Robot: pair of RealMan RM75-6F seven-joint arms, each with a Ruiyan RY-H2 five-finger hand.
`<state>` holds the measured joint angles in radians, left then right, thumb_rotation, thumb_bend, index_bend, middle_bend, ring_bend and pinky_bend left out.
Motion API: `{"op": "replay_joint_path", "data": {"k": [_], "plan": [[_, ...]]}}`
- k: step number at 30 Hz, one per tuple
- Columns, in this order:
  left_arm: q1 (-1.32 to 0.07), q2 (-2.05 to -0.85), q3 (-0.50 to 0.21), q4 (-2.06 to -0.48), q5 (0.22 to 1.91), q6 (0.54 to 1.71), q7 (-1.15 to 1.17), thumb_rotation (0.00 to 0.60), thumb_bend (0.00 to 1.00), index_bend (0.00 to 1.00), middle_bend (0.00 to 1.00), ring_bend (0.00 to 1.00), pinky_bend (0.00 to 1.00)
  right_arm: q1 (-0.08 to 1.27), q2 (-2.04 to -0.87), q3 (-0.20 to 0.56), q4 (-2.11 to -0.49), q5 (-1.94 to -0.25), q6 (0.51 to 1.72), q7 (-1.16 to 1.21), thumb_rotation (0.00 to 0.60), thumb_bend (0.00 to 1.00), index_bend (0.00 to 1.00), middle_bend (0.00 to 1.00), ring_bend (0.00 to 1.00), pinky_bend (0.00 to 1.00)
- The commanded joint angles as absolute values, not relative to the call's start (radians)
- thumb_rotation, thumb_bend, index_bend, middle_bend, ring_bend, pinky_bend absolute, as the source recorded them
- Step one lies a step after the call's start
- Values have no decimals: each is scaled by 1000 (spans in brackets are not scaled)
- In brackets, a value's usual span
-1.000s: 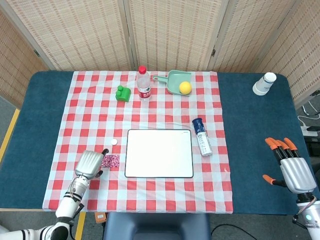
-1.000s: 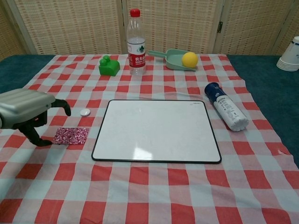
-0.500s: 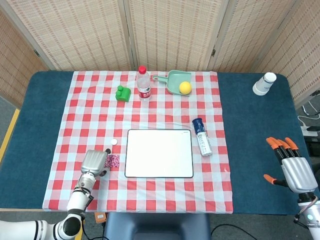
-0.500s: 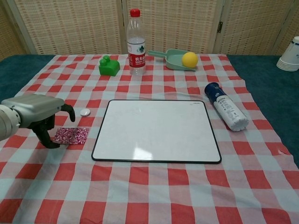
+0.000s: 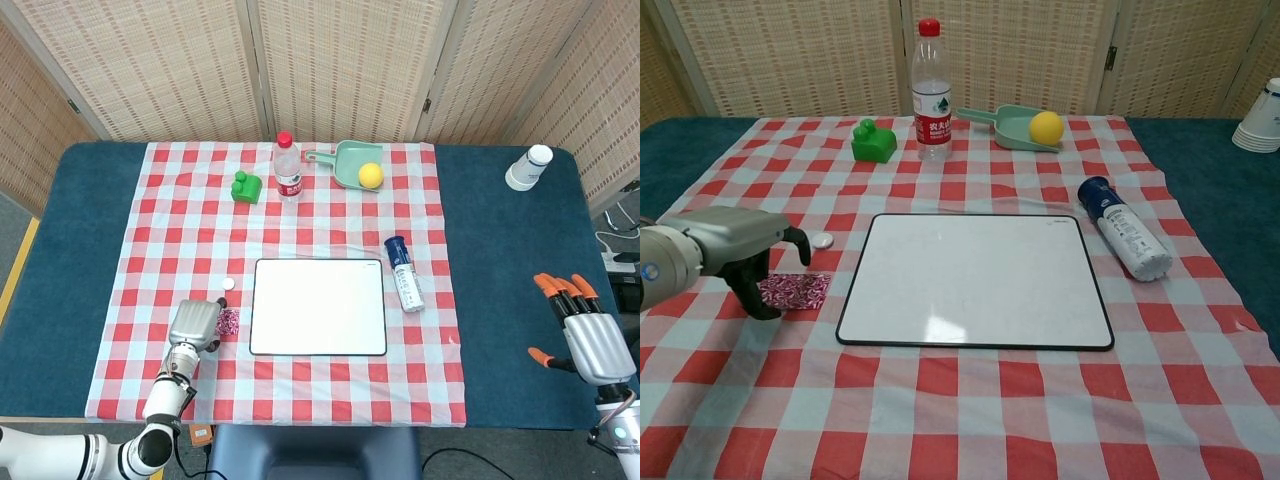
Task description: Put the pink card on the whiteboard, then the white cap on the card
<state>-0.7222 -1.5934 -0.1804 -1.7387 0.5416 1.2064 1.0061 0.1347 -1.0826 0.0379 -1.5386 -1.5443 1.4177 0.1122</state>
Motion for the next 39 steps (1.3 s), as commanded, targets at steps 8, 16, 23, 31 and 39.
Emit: {"op": "replay_joint_path", "data": {"k": [8,16,23,31,39], "plan": [[-739,-1626,-156,-1694,535,1218,981,600,246,293,1000,1000,1000,134,-1084,41,-1538,-1538,1418,111,600,0,0,96,0,0],[-742,-1641,-153,-1665,554,1243,948,600,247,294,1000,1000,1000,136,-1085,42,-1537,-1535,1414,108,600,0,0,96,0,0],[-749,-1641,-144,-1658,547,1238,950,600,247,308,1000,1000,1000,137,-1086,43,-1538,-1534,1413,105,600,0,0,96,0,0],[-756,-1651,-139,-1635,543,1239,950,600,248,310,1000,1000,1000,137,-1086,42,-1539,-1534,1412,104,600,0,0,96,0,0],[-765,-1658,-143,-1609,524,1234,957,600,255,350,1000,1000,1000,139,-1086,42,-1539,-1532,1409,103,600,0,0,96,0,0]]}}
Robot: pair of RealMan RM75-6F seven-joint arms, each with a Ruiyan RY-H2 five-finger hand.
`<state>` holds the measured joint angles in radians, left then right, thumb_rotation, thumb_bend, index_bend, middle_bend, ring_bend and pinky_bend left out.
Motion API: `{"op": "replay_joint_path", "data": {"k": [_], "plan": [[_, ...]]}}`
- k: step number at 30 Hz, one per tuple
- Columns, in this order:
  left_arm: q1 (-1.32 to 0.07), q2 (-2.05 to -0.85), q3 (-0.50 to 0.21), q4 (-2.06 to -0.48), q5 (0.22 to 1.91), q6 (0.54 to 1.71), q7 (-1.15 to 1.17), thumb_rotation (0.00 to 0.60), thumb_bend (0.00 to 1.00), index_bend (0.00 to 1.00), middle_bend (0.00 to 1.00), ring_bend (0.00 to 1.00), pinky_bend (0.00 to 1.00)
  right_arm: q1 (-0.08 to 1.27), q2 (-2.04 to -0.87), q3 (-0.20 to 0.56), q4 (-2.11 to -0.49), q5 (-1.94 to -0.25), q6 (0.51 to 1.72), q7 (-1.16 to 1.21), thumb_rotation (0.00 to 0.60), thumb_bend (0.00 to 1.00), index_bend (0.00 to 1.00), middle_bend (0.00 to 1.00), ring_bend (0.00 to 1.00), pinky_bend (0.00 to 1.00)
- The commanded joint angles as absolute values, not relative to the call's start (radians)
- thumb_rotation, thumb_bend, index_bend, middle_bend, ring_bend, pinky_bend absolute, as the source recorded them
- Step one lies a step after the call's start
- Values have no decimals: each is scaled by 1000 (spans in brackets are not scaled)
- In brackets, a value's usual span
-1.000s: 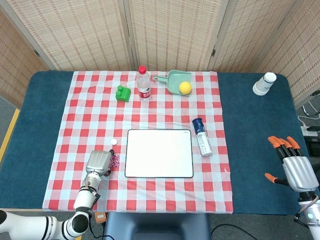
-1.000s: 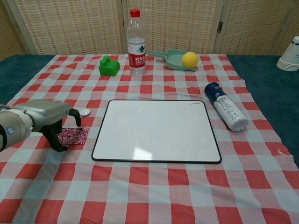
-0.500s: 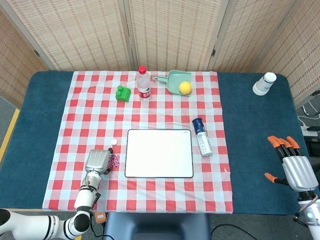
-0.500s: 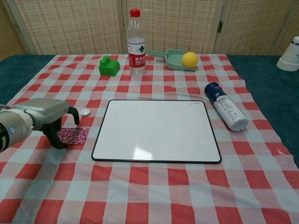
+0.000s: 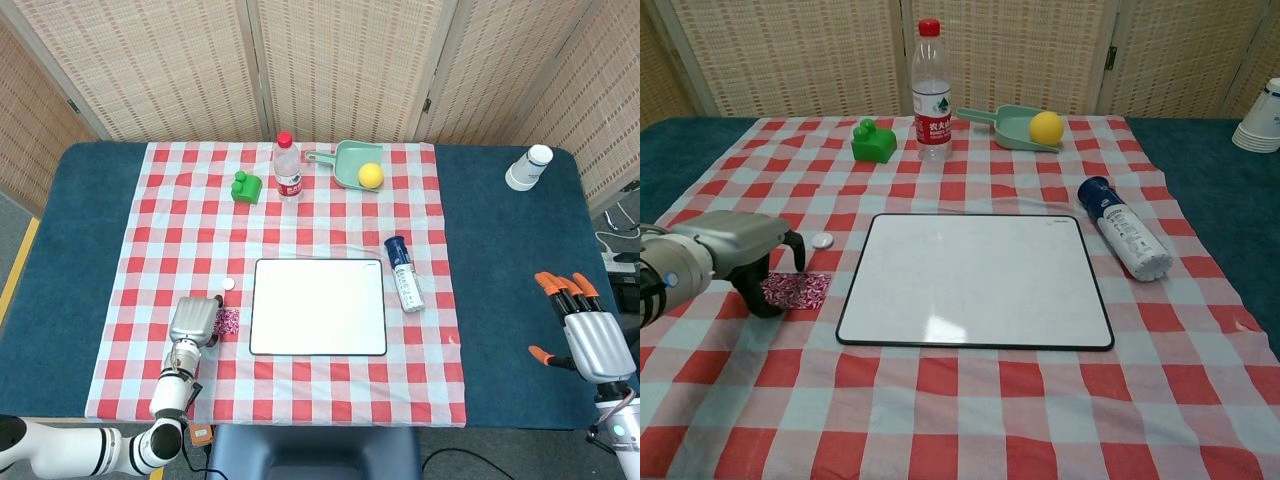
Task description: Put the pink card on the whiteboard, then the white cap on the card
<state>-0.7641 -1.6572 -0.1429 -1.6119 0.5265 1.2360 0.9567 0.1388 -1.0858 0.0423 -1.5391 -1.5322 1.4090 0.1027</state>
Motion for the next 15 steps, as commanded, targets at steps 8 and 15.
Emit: {"op": "replay_joint_path", "data": {"k": [8,15], "plan": [[-765,-1658,-142,-1604,529,1237,948,600,264,386,1000,1000,1000,138,-1086,43,-1538,-1532,1411,104,600,0,0,96,0,0],[-771,-1643,-150,-1627,524,1248,957,600,263,389,1000,1000,1000,137,-1085,43,-1539,-1533,1414,105,600,0,0,96,0,0]]}}
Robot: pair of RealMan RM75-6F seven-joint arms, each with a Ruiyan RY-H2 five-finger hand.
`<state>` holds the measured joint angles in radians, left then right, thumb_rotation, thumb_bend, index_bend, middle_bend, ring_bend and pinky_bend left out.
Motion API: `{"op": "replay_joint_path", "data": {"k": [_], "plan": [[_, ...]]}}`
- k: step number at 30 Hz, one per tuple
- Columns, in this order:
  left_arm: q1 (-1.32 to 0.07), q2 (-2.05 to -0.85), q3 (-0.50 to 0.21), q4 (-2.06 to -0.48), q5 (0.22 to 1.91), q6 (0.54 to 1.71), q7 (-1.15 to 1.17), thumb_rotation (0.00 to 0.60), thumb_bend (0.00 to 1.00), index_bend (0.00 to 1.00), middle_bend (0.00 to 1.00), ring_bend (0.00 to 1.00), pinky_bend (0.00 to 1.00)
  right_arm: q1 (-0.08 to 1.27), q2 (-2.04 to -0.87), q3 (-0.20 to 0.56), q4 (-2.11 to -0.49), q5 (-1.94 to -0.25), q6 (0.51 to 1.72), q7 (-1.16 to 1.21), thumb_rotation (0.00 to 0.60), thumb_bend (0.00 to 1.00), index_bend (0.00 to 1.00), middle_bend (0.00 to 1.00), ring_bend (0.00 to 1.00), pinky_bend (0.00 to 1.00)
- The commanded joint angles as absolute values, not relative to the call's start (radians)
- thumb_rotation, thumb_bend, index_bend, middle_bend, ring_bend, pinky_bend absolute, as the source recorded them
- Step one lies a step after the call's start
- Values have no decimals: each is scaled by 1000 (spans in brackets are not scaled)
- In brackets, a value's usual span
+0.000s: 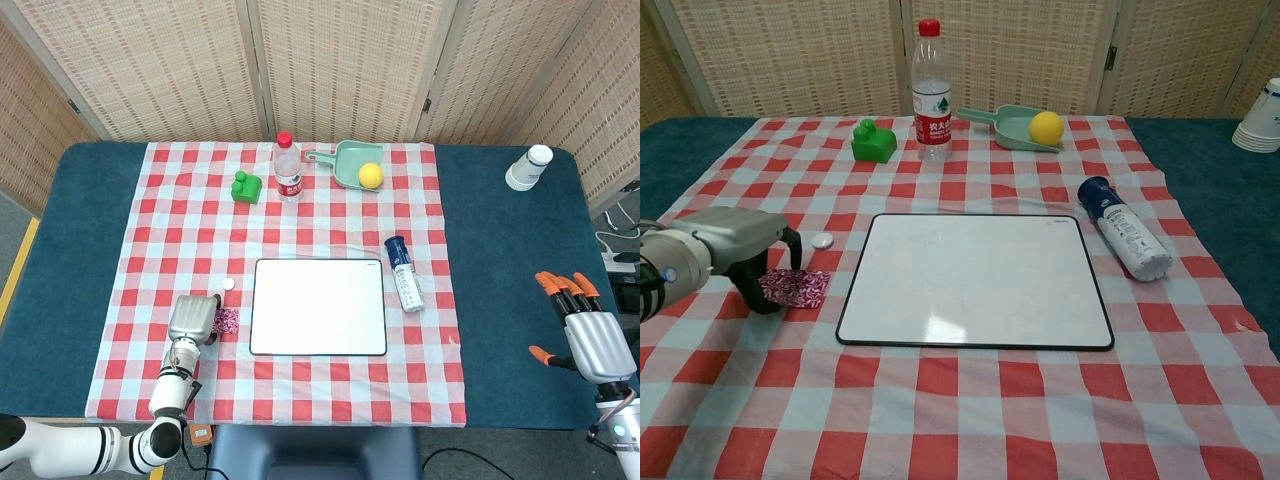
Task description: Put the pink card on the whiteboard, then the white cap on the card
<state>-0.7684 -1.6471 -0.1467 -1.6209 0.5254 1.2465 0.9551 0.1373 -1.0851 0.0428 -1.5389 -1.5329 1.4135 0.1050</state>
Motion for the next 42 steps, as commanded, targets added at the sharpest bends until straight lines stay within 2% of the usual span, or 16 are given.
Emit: {"op": "replay_joint_path", "data": {"k": [1,7,13,28,38,42], "plan": [[-774,-1639,-154,-1635,523,1249,961,600,264,389,1000,1000,1000,137,-1085,43,-1539,-1534,1414,106,600,0,0,96,0,0],[-819,-1638,-191,-1684,523,1268,1005,600,264,387,1000,1000,1000,138,-1084,41,-1541,-1538,1415,105,600,0,0,96,0,0],[-899,-1703,-243,-1689,483,1278,1077,600,263,385,1000,1000,1000,136,-1081,40,-1543,-1542,1420,110,600,0,0,96,0,0],[-1082,-1978,-355,-1432,387,1252,1142,600,264,378,1000,1000,1000,131,-1062,41,-1535,-1550,1433,169,600,0,0,96,0,0],[-1141,-2052,-397,-1311,383,1226,1149,600,269,377,1000,1000,1000,134,-1053,44,-1523,-1543,1425,206,600,0,0,96,0,0],[-1145,-2058,-404,-1284,381,1214,1146,600,265,323,1000,1000,1000,134,-1051,46,-1521,-1542,1427,213,600,0,0,96,0,0]]}}
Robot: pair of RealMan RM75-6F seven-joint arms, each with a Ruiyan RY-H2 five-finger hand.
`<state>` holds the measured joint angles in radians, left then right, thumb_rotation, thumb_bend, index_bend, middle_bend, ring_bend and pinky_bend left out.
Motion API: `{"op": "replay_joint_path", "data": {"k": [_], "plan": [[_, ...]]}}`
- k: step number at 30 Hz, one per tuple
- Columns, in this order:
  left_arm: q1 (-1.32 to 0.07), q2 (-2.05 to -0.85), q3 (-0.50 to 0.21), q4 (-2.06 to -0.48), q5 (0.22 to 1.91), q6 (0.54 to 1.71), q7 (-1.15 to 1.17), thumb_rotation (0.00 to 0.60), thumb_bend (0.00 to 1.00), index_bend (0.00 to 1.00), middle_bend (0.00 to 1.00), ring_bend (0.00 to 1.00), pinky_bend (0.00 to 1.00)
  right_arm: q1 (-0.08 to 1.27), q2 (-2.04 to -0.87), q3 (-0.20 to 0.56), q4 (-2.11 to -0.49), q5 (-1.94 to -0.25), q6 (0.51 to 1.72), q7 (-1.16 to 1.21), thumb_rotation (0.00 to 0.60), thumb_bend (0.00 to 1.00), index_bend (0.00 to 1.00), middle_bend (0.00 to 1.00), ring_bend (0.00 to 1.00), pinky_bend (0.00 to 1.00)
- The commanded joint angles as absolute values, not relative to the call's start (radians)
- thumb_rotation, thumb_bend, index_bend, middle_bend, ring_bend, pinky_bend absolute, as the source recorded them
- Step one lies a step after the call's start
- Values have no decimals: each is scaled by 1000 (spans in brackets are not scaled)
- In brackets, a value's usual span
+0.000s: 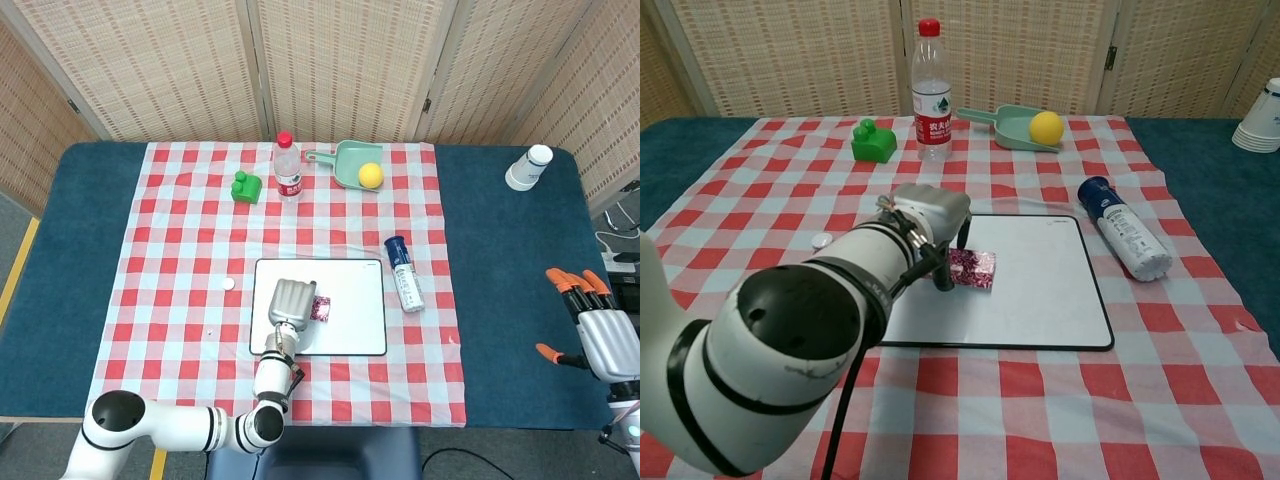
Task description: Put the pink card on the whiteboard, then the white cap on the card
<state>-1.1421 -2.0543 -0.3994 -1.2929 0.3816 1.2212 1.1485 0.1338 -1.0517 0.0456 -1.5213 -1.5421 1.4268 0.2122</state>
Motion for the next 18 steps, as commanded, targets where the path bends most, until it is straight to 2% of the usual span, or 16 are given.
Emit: {"op": "replay_joint_path", "data": {"k": [1,10,13,18], "plan": [[-1144,-2056,-404,-1282,385,1213,1144,600,264,319,1000,1000,1000,134,-1051,46,-1520,-1541,1426,213,600,0,0,96,0,0],[-1102,-1973,-370,-1359,394,1249,1168,600,260,331,1000,1000,1000,137,-1056,45,-1518,-1538,1417,204,600,0,0,96,0,0],[-1053,-1903,-335,-1395,397,1269,1164,600,261,349,1000,1000,1000,139,-1060,43,-1520,-1541,1413,193,600,0,0,96,0,0],[-979,-1789,-292,-1388,408,1228,1115,600,274,384,1000,1000,1000,145,-1070,39,-1526,-1544,1402,164,600,0,0,96,0,0]]}}
